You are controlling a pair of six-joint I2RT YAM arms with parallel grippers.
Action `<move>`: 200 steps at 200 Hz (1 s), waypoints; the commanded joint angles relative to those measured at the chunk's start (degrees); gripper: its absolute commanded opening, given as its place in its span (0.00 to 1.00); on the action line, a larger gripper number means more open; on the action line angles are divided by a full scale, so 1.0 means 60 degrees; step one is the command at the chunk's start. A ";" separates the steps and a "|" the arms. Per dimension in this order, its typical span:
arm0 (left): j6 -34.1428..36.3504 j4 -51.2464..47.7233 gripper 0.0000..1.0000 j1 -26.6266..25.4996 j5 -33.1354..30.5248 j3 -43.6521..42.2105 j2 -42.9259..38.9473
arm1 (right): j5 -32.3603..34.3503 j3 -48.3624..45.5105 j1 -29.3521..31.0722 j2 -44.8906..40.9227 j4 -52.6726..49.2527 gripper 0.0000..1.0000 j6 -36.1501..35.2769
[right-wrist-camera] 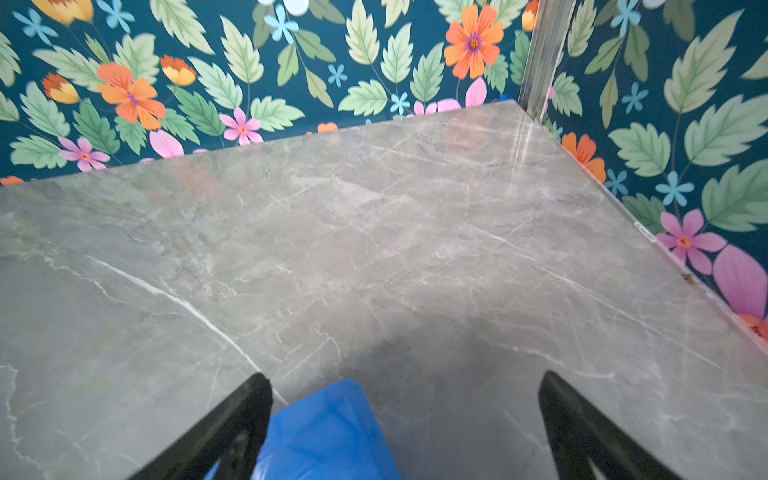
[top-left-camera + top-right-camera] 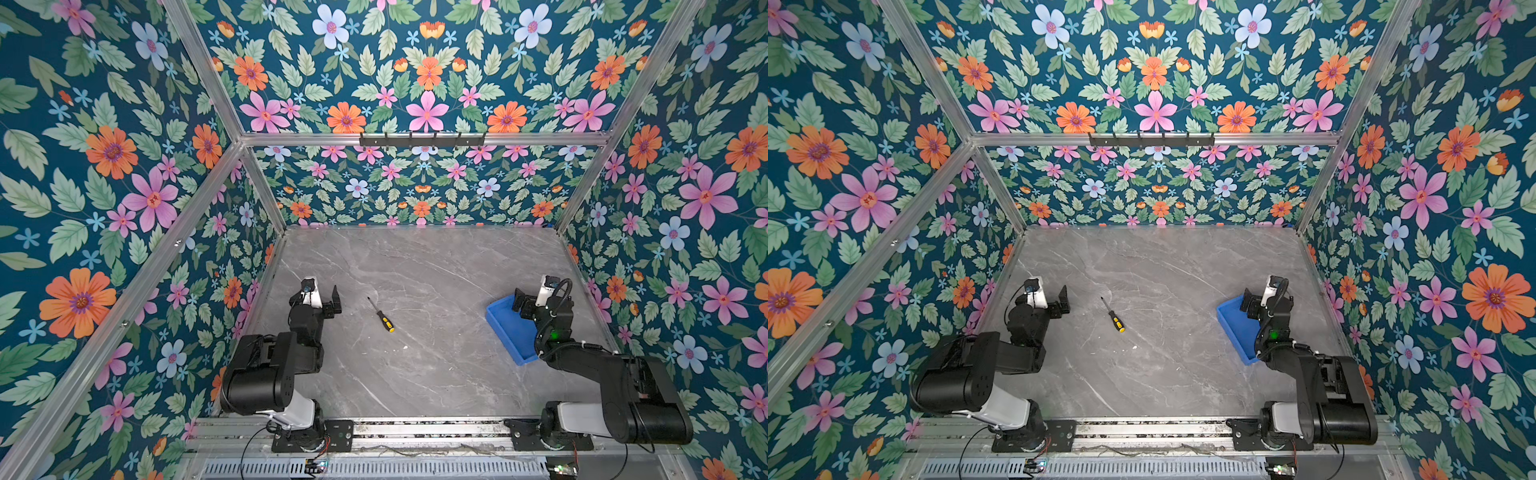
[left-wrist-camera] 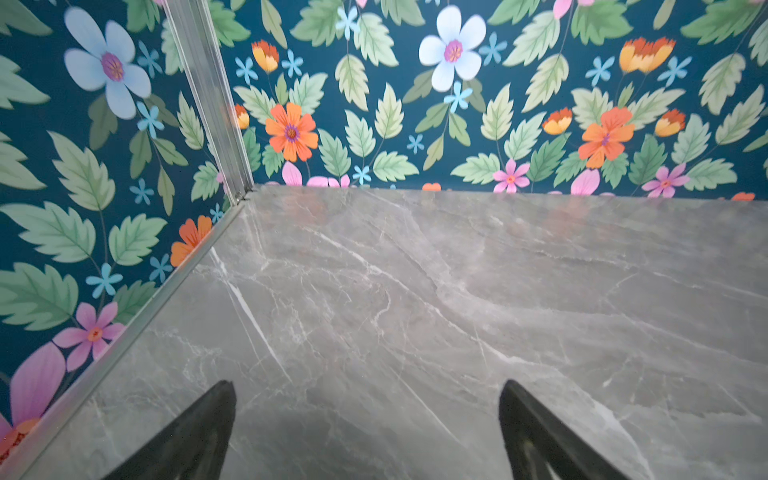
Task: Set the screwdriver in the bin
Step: 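Move the left gripper over the screwdriver while the right arm rises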
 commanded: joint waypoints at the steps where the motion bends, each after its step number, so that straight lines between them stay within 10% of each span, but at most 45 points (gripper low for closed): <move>1: -0.0139 -0.0980 1.00 -0.0018 -0.0064 0.0188 -0.0559 | -0.0294 0.0087 0.0009 -0.0653 -0.0992 0.99 -0.0428; 113: -0.1266 -0.7851 1.00 -0.2691 -0.1631 0.2839 -0.2546 | -0.1478 0.0748 0.0428 -0.5067 -0.6046 0.99 -0.1187; 200: -0.3714 -1.1250 1.00 -0.3740 -0.2172 0.4682 -0.1833 | -0.1356 0.1774 0.2870 -0.6011 -0.8142 0.99 -0.1212</move>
